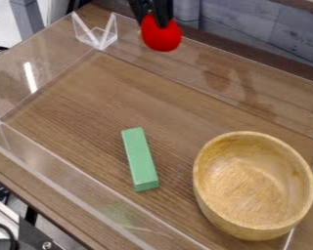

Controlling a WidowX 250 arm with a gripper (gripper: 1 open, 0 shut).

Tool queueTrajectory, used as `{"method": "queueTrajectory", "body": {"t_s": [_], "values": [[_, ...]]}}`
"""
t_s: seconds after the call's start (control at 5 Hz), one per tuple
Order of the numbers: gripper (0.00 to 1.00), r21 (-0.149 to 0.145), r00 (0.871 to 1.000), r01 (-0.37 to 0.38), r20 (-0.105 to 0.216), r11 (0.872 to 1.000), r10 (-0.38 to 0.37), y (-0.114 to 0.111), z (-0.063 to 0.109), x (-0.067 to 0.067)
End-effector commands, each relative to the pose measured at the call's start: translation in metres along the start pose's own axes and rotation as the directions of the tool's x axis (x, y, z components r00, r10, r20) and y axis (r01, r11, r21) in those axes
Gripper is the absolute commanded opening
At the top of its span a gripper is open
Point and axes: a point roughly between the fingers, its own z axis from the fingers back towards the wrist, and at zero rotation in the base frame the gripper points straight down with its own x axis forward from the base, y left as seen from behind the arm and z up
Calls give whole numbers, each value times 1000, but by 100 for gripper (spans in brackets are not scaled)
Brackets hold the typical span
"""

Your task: Move the red fruit to the left

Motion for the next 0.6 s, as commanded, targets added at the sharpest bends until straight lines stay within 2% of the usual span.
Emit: {"method": "queueTrajectory", "body": {"t_s": [0.0, 0.4], "values": [[0, 21, 997, 65, 40, 998, -66, 4, 11, 4], [0, 26, 999, 48, 24, 998, -49, 18, 30, 10]]}}
